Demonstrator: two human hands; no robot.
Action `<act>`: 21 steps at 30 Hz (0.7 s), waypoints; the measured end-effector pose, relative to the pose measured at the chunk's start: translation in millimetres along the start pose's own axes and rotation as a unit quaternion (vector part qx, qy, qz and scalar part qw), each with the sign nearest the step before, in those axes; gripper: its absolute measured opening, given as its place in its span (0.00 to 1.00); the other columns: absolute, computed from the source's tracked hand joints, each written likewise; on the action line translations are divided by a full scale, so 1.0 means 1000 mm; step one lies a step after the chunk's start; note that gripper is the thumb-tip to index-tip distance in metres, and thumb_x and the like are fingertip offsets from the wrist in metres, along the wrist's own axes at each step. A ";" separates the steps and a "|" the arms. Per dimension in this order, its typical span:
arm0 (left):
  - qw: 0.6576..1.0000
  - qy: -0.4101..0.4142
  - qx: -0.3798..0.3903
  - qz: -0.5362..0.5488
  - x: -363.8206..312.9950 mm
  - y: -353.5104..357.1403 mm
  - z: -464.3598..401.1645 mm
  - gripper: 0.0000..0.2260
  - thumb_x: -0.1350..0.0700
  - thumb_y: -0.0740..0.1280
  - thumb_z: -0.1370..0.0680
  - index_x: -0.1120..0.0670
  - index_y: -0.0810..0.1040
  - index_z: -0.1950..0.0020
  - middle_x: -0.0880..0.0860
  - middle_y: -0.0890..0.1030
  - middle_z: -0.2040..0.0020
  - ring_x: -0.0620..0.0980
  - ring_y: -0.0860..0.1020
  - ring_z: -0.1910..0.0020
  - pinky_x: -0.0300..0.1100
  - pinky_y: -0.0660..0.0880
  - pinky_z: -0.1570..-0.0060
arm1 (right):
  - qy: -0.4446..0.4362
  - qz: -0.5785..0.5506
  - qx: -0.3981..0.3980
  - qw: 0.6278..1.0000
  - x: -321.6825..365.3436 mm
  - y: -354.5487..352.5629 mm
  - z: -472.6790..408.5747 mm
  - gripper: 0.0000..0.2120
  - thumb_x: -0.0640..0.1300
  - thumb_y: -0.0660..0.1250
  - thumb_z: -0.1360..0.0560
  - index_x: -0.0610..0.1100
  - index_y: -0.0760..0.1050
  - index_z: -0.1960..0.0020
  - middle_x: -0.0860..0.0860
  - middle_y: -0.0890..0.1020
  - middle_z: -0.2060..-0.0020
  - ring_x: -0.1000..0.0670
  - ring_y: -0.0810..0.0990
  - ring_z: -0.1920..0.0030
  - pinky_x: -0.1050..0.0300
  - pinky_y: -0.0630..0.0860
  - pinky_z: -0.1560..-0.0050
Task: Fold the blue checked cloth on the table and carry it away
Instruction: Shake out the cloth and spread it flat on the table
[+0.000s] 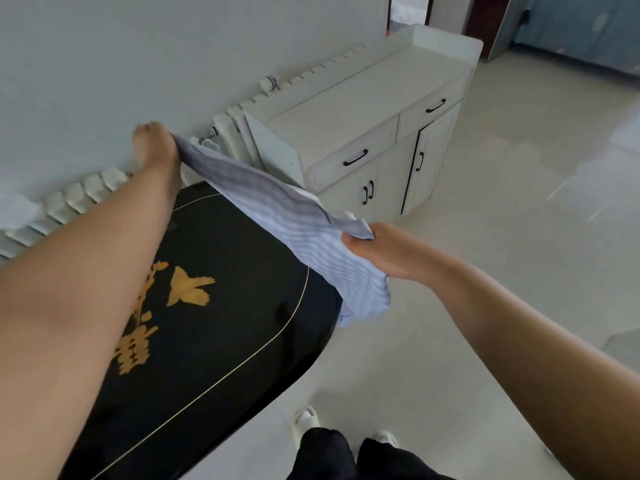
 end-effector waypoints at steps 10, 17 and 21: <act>0.998 0.011 -0.003 -0.057 0.075 -0.104 -0.034 0.15 0.56 0.51 0.19 0.49 0.61 0.66 0.52 0.71 0.54 0.47 0.69 0.51 0.44 0.71 0.47 | 0.007 0.055 0.015 0.998 0.054 0.100 0.021 0.24 0.54 0.56 0.20 0.51 0.61 0.74 0.50 0.61 0.74 0.51 0.60 0.73 0.60 0.58 0.69; 0.996 0.009 0.040 -0.081 0.125 -0.209 -0.116 0.09 0.58 0.52 0.20 0.51 0.70 0.55 0.49 0.73 0.60 0.50 0.72 0.49 0.43 0.69 0.51 | -0.002 0.083 0.046 0.995 0.142 0.227 0.018 0.21 0.56 0.55 0.20 0.52 0.64 0.71 0.56 0.67 0.81 0.57 0.65 0.76 0.61 0.63 0.66; 0.990 0.030 0.049 -0.131 0.160 -0.271 -0.151 0.12 0.59 0.51 0.20 0.54 0.74 0.55 0.53 0.77 0.55 0.51 0.71 0.50 0.44 0.68 0.49 | -0.015 0.093 0.079 0.992 0.191 0.300 0.012 0.20 0.56 0.55 0.20 0.60 0.65 0.71 0.58 0.72 0.79 0.58 0.68 0.73 0.63 0.62 0.66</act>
Point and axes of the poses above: each hand's wrist, its own z-axis away from the middle knuckle, its own y-axis out of the palm, x = y × z, the point moved 3 cm from there along -z, towards the middle knuckle
